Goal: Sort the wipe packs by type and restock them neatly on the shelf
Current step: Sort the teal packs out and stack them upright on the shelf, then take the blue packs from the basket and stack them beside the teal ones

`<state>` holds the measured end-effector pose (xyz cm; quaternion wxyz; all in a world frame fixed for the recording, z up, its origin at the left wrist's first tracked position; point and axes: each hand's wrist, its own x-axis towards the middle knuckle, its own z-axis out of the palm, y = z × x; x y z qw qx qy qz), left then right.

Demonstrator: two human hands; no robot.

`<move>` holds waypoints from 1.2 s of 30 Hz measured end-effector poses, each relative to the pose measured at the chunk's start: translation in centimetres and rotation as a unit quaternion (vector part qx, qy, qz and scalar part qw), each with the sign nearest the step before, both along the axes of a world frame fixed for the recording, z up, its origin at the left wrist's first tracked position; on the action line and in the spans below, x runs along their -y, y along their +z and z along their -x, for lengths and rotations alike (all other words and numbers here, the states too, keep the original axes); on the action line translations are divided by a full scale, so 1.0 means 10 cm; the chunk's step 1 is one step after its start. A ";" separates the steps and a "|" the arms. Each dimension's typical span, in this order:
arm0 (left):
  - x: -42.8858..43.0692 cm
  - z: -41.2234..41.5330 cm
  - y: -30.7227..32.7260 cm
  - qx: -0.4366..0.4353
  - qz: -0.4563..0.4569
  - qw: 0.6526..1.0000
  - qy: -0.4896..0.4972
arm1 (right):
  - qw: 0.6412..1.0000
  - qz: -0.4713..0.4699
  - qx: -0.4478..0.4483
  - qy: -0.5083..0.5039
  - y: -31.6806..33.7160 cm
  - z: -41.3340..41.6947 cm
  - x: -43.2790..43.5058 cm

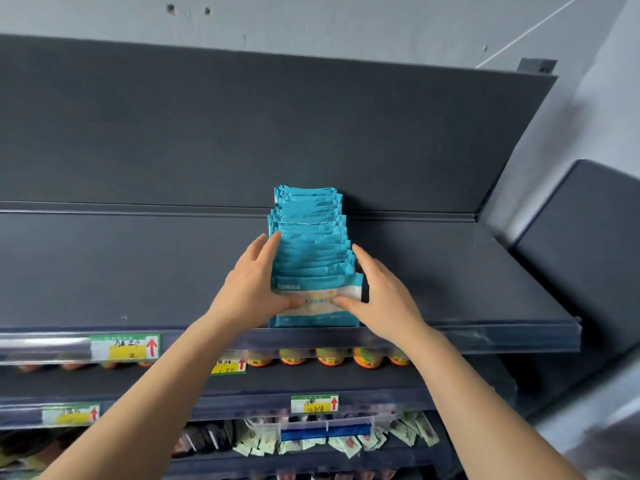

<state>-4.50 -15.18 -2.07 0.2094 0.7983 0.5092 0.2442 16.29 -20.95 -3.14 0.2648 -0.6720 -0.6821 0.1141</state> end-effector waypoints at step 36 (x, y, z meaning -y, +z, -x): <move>3.03 -0.42 -1.00 -0.207 -0.315 0.714 -0.590 | 0.769 0.250 0.122 -0.575 -0.89 1.64 4.74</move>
